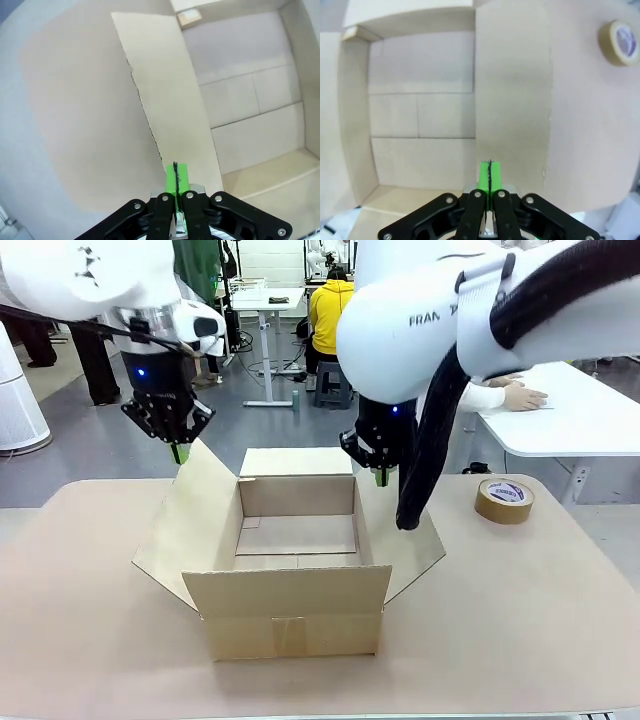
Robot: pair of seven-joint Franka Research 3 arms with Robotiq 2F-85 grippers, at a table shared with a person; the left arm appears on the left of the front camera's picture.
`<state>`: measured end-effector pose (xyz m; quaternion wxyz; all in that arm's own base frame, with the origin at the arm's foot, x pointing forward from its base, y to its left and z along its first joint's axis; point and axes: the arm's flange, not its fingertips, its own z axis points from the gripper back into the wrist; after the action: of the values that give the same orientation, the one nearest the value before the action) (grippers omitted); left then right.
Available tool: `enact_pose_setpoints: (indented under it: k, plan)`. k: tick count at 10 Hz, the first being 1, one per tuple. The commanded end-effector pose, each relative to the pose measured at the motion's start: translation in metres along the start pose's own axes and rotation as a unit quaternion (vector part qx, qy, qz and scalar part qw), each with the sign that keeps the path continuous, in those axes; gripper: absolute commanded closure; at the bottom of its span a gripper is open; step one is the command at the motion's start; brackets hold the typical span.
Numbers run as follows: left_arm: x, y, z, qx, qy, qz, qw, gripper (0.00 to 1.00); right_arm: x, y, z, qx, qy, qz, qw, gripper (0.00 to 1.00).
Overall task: Wrap the clocks to prevent damage.
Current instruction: Open the side flaps of the Package Box.
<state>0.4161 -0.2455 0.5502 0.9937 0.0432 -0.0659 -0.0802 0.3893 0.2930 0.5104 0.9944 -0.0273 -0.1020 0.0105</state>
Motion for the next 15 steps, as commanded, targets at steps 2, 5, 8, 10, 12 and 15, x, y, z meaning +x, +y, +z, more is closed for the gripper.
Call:
enact_pose_setpoints:
  k: [2, 5, 8, 10, 12, 15]
  plan:
    - [0.011, 0.0, -0.037, 0.006, 0.026, 0.03, 0.999, 1.0, -0.005, -0.006, -0.03, -0.016, -0.001, -0.033, 0.999, 0.99]
    - [0.021, 0.008, -0.074, -0.028, 0.037, 0.048, 0.998, 1.0, -0.008, -0.018, -0.058, -0.031, -0.001, -0.056, 0.998, 0.99]
    - [0.027, 0.015, -0.106, -0.002, 0.062, 0.072, 0.995, 1.0, -0.01, -0.034, -0.086, -0.045, 0.003, -0.078, 0.996, 0.99]
    - [0.032, 0.021, -0.135, -0.006, 0.082, 0.084, 0.993, 1.0, -0.012, -0.038, -0.109, -0.029, 0.009, -0.078, 0.996, 0.99]
    - [0.035, 0.022, -0.164, -0.049, 0.085, 0.078, 0.992, 1.0, -0.012, -0.039, -0.129, -0.004, 0.008, -0.076, 0.997, 0.99]
    - [0.036, 0.023, -0.177, -0.067, 0.079, 0.087, 0.991, 1.0, -0.012, -0.039, -0.132, 0.007, -0.001, -0.076, 0.997, 0.99]
